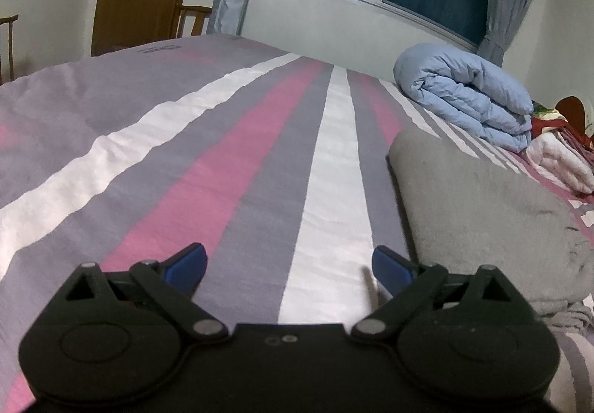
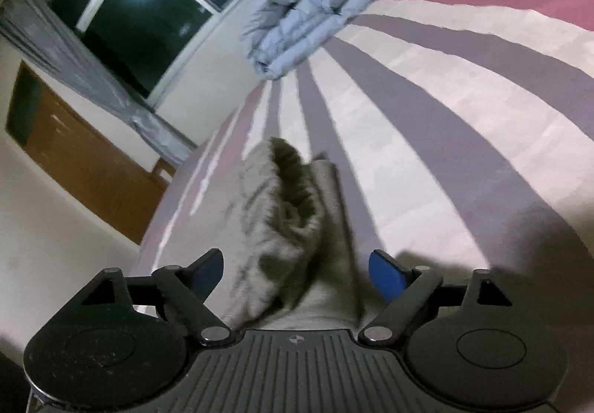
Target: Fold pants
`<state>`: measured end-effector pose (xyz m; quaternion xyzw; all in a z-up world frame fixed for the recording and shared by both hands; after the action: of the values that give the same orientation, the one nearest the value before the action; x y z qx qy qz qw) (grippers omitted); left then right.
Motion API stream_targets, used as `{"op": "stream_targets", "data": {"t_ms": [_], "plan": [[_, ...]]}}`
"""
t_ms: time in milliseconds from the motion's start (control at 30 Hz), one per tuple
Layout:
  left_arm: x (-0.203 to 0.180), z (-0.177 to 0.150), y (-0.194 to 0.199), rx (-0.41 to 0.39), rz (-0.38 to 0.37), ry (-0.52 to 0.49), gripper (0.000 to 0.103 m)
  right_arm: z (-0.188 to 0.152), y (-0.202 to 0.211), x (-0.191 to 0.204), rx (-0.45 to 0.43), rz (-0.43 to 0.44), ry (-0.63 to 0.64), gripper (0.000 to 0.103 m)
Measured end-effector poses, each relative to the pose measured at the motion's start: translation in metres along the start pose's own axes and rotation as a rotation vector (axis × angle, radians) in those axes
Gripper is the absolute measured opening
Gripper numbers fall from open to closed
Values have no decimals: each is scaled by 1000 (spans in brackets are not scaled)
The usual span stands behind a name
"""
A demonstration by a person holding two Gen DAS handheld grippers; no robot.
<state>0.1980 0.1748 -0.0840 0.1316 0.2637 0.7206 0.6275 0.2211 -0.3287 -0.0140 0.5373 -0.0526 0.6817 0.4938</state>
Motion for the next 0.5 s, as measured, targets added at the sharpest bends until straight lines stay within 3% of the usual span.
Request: {"op": "stream_targets", "data": {"t_ms": [100,167,267,300,333,433,500], "plan": [[-3,13,5,-48,-118,46,90,4,-3,-9,23,-5,3,87],[-6,22,-5,-30,-177,62,90,11,-13,-12,40,-7,0,87],[-8,31,-35,60,-335,146,82,19,-26,-13,74,8,-13,88],[-9,34,-46,96,-389,173,67,22,-33,-13,87,5,-9,92],[-10,37,-56,122,-424,184,64,24,-40,-13,103,1,-3,94],[-13,44,-80,175,-461,171,61,28,-56,-14,145,22,0,95],[-12,44,-96,224,-535,212,62,31,-62,-16,163,44,-14,97]]}}
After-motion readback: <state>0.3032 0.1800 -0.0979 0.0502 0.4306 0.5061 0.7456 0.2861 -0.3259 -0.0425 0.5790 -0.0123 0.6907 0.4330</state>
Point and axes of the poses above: each gripper's, at about its wrist camera, not at the fingertips, and y roughly against the way its jaws point, x to its left, z to its top, the point moved 4 cm from there along -y, roughly the way its jaws point, and after that the axes turned 7 degrees about -y, right-handed, at the moved point
